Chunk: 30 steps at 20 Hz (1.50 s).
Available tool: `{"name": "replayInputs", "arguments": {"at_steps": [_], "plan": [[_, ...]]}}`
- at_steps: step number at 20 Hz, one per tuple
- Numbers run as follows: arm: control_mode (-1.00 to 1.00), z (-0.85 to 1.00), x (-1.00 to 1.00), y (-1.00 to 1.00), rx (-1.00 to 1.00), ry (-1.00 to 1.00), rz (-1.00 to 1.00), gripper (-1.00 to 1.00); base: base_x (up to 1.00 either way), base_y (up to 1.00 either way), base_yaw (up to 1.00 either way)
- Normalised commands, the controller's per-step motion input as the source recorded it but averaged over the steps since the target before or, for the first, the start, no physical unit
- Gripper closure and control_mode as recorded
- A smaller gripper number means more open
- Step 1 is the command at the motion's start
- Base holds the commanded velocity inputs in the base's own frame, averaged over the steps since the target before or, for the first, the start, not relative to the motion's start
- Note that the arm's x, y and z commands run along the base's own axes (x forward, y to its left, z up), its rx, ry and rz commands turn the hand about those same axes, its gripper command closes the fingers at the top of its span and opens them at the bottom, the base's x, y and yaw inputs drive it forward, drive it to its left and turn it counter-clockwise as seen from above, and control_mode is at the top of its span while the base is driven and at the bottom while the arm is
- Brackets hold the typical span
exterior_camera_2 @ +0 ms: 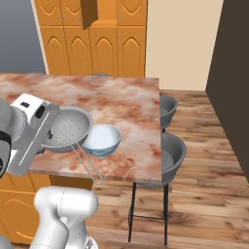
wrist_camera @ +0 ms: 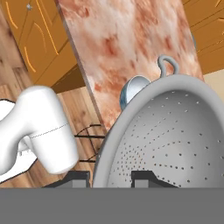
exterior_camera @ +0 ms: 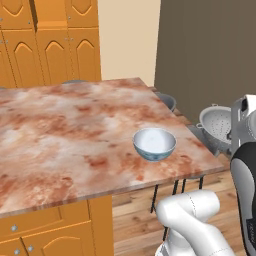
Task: Open the cabinet and setup a tea strainer by placing it in the bowl upright.
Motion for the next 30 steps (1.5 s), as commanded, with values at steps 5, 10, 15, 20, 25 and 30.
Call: {"name": "replayInputs", "arguments": {"at_steps": [5,10,15,20,25,30], "plan": [[1.00,0.00,0.00,0.00,0.00,0.00,0.00,1.00,0.06,0.00,0.00],[1.00,0.00,0.00,0.00,0.00,0.00,0.00,1.00,0.00,0.00,0.00],[-1.00,0.00,0.17,0.00,0.00,0.00,0.02,1.00,0.00,0.00,0.00],[-1.00,-0.07,0.86,0.01,0.00,0.06,0.20,1.00,0.00,0.00,0.00],[-1.00,-0.47,1.00,0.04,0.00,0.22,0.30,1.00,0.00,0.00,0.00],[-1.00,-0.33,1.00,0.00,0.00,0.38,0.31,1.00,0.00,0.00,0.00]]}}
